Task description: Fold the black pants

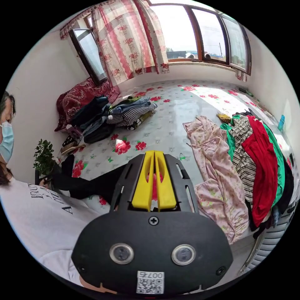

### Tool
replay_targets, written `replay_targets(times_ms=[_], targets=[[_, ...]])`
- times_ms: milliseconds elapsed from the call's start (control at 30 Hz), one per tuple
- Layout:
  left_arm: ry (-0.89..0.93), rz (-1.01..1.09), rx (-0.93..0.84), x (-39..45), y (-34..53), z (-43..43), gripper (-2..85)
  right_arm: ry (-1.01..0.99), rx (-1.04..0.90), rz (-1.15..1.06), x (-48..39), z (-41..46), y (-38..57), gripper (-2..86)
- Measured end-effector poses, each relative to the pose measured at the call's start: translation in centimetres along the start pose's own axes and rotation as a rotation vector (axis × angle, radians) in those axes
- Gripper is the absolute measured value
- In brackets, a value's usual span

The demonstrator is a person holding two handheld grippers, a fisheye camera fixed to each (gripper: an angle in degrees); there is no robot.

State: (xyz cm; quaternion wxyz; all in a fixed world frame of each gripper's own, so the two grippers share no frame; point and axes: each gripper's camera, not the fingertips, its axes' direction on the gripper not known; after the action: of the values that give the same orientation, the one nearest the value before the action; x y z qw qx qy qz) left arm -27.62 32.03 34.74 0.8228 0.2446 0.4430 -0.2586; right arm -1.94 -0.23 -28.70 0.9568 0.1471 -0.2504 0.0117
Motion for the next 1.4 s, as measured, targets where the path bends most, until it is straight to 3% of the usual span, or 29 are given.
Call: replay_targets(times_ms=[133, 233, 467, 633, 733, 833, 933, 1033, 1233, 1400], targets=[[-0.057, -0.254, 0.020, -5.2, -6.2, 7.2, 0.8, 0.149, -0.029, 0.187, 4.5, 7.3, -4.0, -0.1], [-0.141, -0.341, -0.037, -6.6, -9.6, 13.5, 3.9, 0.081, -0.122, 0.251, 5.7, 15.4, -5.4, 0.4], [-0.361, -0.101, -0.021, -0.3, -7.2, 13.3, 9.1, 0.037, -0.315, -0.045, -0.2, 23.3, 1.3, 3.7], [-0.556, 0.033, 0.078, 4.2, -3.4, 10.0, 9.9, 0.101, -0.494, -0.029, -0.4, 26.4, 6.9, 5.5], [-0.678, 0.256, 0.111, 9.4, -3.0, 11.6, 9.7, 0.075, -0.611, -0.036, -1.6, 29.2, 8.7, 5.7], [-0.706, 0.424, 0.045, 12.3, -3.8, 16.1, 10.9, 0.253, -0.578, -0.180, -4.6, 30.3, 9.2, 4.3], [-0.778, 0.457, -0.058, 12.3, -5.5, 20.9, 9.1, 0.252, -0.592, -0.229, -5.7, 30.8, 8.7, 2.0], [-0.821, 0.393, -0.127, 11.5, -8.3, 22.8, 0.5, 0.207, -0.492, -0.227, -5.7, 27.9, 6.5, 0.9], [-0.586, 0.283, -0.111, 11.4, -14.1, 21.4, -0.9, 0.176, -0.138, -0.125, -3.5, 18.6, -2.3, 0.6], [-0.485, 0.223, -0.025, 13.1, -15.9, 21.6, -0.9, 0.409, -0.037, -0.003, -0.4, 20.1, -10.2, 1.9]])
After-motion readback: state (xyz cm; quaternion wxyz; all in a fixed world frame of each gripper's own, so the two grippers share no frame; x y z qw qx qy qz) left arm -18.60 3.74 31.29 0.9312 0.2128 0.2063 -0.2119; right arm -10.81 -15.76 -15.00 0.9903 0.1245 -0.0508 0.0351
